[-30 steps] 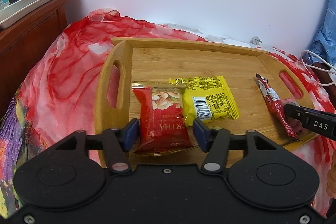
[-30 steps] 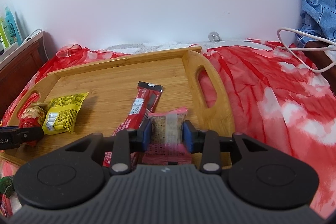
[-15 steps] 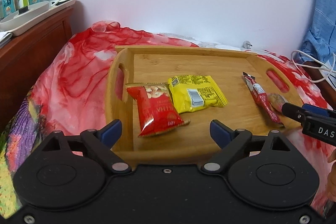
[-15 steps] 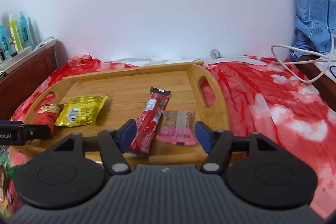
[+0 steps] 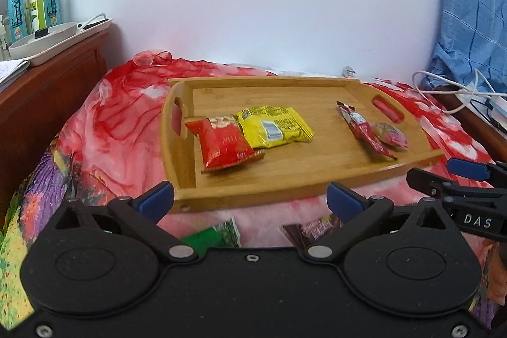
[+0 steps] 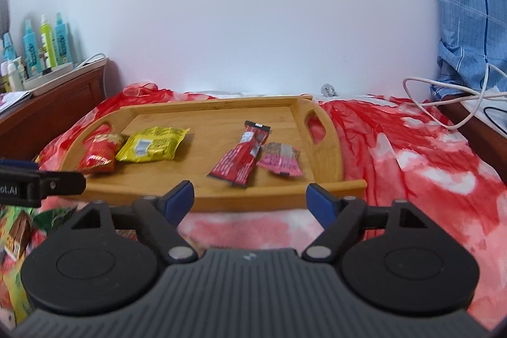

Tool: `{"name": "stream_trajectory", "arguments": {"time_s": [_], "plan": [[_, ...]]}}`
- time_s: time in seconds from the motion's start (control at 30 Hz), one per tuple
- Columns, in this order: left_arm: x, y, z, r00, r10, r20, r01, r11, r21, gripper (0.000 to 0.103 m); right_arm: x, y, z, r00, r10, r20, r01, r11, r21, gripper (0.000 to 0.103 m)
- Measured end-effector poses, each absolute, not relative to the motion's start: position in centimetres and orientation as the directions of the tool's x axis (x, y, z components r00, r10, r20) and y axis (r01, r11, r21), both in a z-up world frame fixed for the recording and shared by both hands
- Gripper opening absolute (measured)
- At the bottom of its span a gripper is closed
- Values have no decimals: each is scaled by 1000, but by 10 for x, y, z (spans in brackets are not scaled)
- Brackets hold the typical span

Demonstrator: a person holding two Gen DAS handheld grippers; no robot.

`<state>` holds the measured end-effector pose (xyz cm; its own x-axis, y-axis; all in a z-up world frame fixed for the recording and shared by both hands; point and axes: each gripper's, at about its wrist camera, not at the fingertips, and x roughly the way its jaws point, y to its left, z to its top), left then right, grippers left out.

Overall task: Organize snacks
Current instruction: 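Grasp the brown chocolate bar with the left tool while the right tool grasps a red Biscoff pack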

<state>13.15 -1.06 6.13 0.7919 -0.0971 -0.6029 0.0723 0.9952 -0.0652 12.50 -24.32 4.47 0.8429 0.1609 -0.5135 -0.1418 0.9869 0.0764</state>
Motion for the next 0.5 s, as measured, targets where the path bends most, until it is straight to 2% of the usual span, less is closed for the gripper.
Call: {"name": "stream_trajectory", "arguments": {"time_s": [0.23, 0.5], "plan": [[110, -3, 51, 797, -113, -593, 65, 993, -101, 103, 92, -230, 35, 857, 143, -495, -168, 986, -5, 88], [88, 8, 35, 803, -101, -587, 42, 993, -113, 103, 56, -224, 21, 862, 133, -490, -170, 985, -32, 89]]}}
